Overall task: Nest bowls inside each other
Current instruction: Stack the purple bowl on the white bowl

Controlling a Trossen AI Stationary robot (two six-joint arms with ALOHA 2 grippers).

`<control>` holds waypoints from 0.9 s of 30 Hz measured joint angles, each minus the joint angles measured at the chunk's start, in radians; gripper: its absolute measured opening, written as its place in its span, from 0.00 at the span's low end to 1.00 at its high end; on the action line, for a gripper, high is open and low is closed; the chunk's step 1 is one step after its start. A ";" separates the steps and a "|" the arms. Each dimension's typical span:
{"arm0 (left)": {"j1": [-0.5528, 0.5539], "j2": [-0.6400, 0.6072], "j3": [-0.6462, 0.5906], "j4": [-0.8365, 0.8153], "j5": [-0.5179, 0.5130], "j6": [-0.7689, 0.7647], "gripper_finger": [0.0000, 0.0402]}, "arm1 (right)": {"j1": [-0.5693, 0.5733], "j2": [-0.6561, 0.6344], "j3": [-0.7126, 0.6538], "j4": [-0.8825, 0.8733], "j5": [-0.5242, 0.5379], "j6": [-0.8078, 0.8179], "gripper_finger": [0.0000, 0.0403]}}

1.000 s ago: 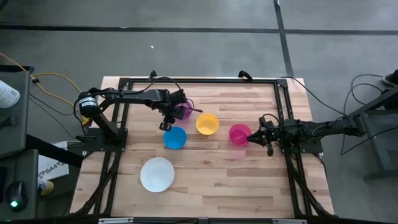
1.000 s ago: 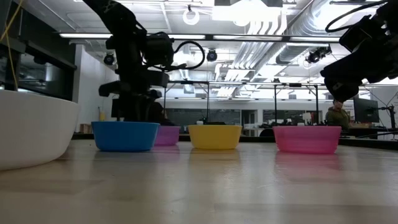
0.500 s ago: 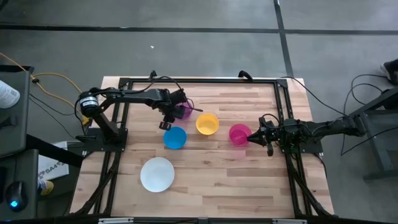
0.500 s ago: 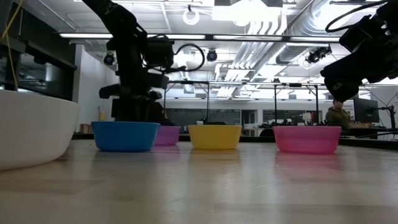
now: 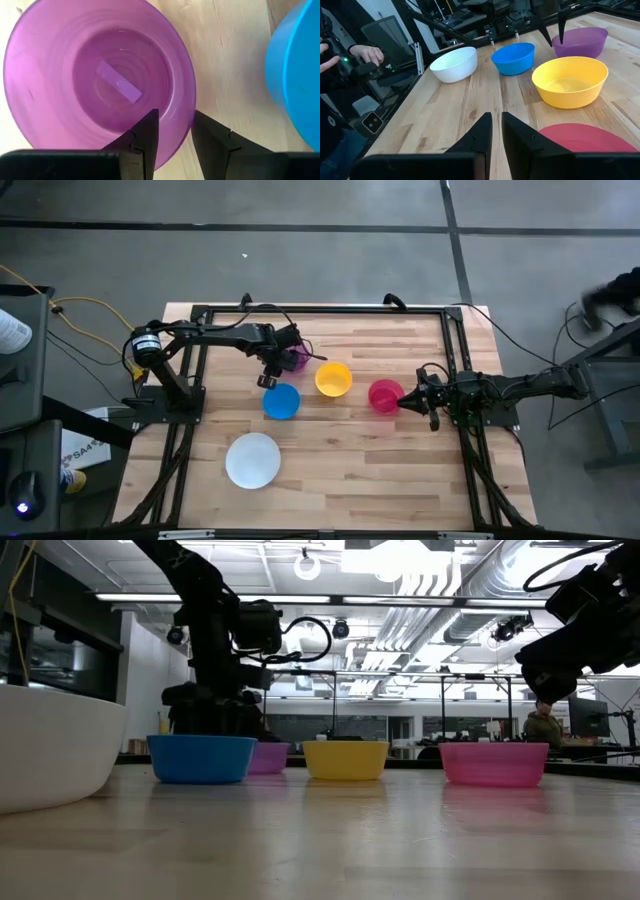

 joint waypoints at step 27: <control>0.000 -0.001 0.022 -0.016 -0.016 0.007 0.01 | 0.000 0.000 0.000 0.000 0.000 0.000 0.09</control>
